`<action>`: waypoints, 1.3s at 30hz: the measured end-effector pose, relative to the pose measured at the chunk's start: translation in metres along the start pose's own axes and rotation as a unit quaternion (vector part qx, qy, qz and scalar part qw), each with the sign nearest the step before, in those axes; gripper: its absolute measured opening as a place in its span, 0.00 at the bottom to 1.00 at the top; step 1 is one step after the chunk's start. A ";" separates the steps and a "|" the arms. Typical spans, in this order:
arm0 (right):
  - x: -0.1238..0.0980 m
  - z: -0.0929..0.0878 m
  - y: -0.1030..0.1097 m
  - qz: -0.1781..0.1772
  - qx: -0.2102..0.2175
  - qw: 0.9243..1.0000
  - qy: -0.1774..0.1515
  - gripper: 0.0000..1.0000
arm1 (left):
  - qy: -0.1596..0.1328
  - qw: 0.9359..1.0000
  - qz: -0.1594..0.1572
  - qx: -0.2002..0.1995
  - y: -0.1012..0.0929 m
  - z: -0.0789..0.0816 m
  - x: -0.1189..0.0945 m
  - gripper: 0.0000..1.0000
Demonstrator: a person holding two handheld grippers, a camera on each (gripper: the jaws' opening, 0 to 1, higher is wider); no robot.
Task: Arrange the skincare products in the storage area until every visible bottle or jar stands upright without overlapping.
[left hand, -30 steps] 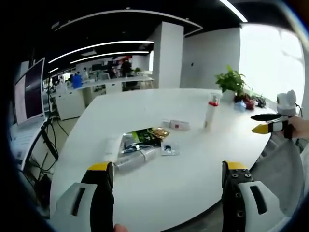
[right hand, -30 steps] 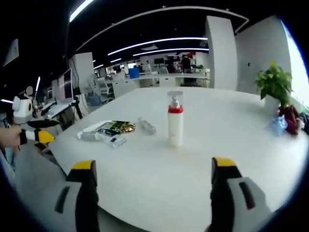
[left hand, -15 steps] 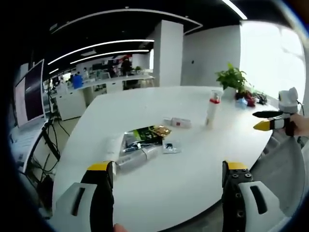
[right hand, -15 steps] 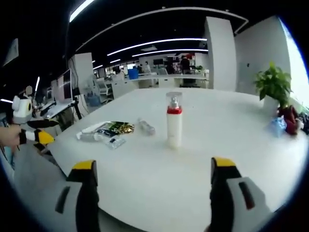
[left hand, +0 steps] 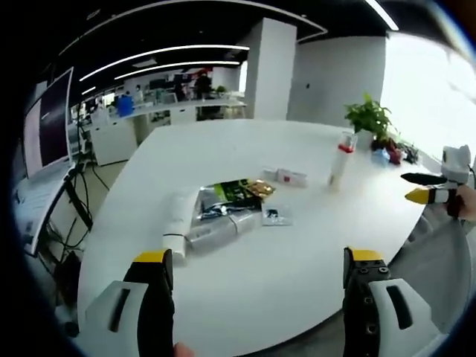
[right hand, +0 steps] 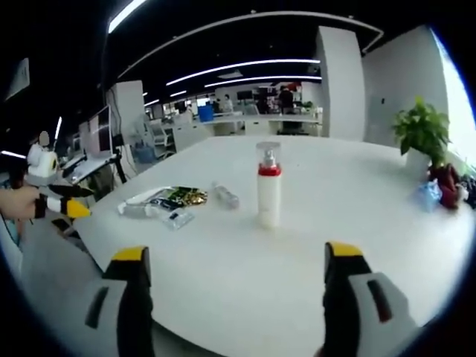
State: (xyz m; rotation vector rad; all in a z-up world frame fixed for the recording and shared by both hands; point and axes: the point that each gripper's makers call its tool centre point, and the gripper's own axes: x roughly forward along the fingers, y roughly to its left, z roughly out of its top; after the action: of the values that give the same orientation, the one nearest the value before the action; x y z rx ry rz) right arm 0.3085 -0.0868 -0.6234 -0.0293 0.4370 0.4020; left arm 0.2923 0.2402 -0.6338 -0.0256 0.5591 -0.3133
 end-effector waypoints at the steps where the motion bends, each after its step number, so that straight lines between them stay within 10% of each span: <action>1: 0.000 0.000 -0.001 -0.002 0.004 1.000 0.000 0.97 | 0.001 1.000 0.001 -0.004 0.001 0.000 0.001 0.93; 39: 0.001 -0.007 -0.009 -0.014 0.032 0.999 0.007 0.96 | 0.119 0.993 -0.004 0.028 0.079 0.027 0.090 0.89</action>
State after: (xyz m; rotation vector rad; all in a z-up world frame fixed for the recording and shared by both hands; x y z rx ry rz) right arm 0.3104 -0.0954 -0.6306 0.0238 0.4628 0.3609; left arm 0.4012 0.2863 -0.6661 0.0646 0.7858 -0.3431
